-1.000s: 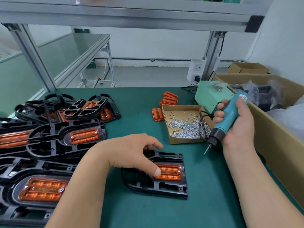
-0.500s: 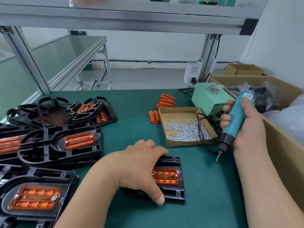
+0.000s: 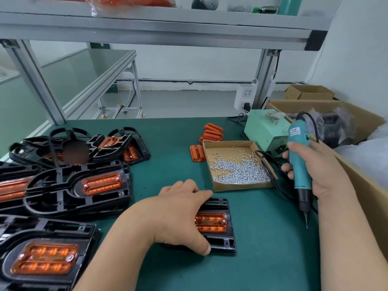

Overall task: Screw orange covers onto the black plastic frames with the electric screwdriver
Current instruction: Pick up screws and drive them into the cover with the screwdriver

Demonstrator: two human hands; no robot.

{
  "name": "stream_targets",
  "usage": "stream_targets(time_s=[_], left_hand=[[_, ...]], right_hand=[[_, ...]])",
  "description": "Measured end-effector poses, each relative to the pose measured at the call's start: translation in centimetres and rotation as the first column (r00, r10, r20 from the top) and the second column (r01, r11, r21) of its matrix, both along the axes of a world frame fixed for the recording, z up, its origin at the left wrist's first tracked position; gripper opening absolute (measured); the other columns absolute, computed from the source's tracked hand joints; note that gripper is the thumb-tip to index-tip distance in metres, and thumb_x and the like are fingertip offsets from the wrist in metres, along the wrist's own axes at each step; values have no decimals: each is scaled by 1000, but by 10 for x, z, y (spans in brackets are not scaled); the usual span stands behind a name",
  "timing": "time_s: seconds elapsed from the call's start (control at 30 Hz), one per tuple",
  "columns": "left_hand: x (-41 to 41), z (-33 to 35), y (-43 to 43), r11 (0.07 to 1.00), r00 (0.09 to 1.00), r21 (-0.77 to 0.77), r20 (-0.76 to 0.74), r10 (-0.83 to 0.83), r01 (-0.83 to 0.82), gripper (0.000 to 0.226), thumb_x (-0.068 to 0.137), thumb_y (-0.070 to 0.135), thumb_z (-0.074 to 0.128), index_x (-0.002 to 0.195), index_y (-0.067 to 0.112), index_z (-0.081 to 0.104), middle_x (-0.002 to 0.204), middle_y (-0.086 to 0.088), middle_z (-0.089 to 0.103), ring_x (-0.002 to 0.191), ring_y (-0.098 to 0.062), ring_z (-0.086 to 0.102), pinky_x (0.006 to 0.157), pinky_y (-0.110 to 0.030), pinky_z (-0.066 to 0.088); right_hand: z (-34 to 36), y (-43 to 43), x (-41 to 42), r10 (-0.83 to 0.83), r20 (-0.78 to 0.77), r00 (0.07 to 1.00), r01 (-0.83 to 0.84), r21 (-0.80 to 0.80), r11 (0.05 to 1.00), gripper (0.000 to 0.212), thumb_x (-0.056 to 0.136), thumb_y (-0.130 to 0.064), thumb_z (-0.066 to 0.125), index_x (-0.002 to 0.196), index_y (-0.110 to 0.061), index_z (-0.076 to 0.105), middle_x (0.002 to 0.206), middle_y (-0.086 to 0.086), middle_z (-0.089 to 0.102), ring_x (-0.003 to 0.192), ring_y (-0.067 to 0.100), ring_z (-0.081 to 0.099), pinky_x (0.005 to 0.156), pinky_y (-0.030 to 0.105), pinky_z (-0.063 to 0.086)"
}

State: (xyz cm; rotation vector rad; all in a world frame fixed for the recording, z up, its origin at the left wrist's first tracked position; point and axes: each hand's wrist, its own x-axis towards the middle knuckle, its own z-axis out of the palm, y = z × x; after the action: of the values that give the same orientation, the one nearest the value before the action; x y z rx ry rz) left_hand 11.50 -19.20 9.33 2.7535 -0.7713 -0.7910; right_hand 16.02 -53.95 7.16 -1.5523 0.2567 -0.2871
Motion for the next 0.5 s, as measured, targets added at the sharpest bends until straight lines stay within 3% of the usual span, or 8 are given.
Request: stream_targets(time_s=[0.23, 0.4, 0.5], left_hand=[[1, 0, 0, 1000, 1000, 15, -7, -3, 3, 132, 60, 73, 85, 163, 38, 9, 136, 15, 29, 135, -20, 32, 118, -47, 38], [-1, 0, -2, 1000, 998, 7, 64, -11, 11, 110, 66, 69, 81, 155, 33, 27, 123, 12, 35, 122, -16, 37, 107, -40, 43], [0, 0, 0, 999, 991, -42, 129, 19, -14, 104, 71, 68, 75, 157, 34, 26, 121, 12, 37, 114, -15, 35, 95, -33, 39]], right_hand=[[-4, -2, 2, 9, -3, 1000, -9, -27, 1000, 29, 82, -39, 75, 103, -19, 69, 80, 4, 70, 57, 22, 65, 44, 30, 51], [-4, -1, 2, 5, -2, 1000, -5, -31, 1000, 29, 84, -38, 74, 103, -17, 68, 80, 4, 70, 56, 21, 64, 44, 30, 50], [-4, -3, 3, -1, -2, 1000, 1, -29, 1000, 23, 91, -34, 73, 107, -19, 68, 80, 3, 70, 57, 21, 65, 44, 30, 51]])
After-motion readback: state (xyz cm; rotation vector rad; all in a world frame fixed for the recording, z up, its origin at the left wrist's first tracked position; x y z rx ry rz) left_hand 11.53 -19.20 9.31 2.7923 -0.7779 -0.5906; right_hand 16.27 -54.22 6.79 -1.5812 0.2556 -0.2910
